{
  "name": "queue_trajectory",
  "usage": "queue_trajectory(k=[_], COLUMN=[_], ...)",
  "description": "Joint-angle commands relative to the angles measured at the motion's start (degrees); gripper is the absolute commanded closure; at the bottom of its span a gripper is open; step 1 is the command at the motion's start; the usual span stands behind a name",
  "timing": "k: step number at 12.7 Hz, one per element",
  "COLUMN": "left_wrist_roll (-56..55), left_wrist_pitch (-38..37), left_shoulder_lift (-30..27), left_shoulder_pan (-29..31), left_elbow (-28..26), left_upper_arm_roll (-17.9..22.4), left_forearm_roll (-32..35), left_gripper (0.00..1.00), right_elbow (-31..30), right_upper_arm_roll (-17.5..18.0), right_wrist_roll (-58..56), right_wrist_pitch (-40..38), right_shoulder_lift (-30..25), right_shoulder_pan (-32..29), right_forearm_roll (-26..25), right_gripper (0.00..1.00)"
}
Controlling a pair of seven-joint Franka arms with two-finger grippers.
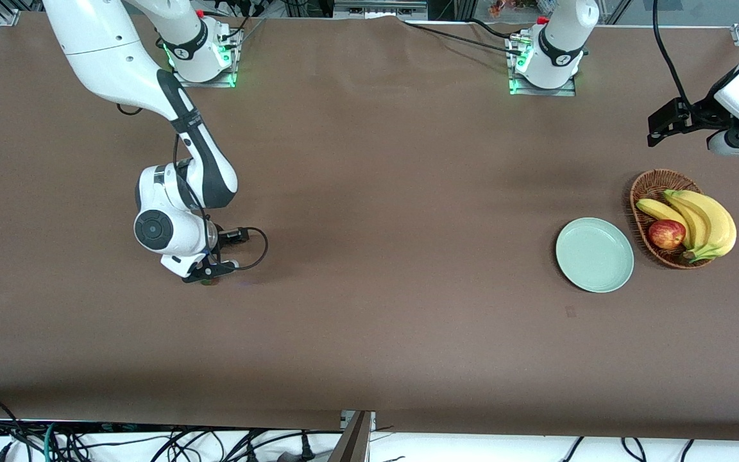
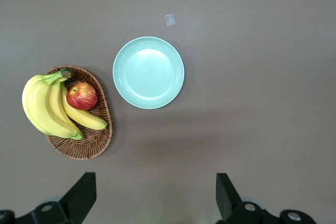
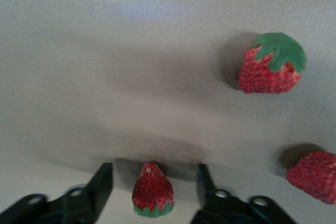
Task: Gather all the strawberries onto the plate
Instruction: 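Carry the strawberry with the right gripper to mid-table and release it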
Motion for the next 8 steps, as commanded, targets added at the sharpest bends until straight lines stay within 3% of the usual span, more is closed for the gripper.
queue_trajectory(k=[1,3,8], left_wrist_roll=[0.07,0.07,0.07], left_wrist_pitch=[-1.09,-1.09,-1.09], left_shoulder_lift=[0.02,0.02,0.02], left_shoulder_pan=[0.23,0.23,0.23], left_elbow=[1.02,1.02,1.02], left_upper_arm_roll=[-0.15,-0.15,-0.15], left_forearm_roll=[-1.02,-1.02,-1.02], left_gripper=[0.00,0.00,0.00], right_elbow=[-2.76,-2.67,2.24], right_upper_arm_roll=[0.17,0.17,1.39], right_wrist_roll=[-1.04,-0.78,3.24], right_wrist_pitch=[-0.14,-0.58,-0.50], right_shoulder_lift=[-2.58,-2.75,-2.49], right_shoulder_pan=[-0.27,-0.27,2.35], right_forearm_roll=[-0.10,-0.02,0.86], right_gripper=[0.74,0.98,1.00])
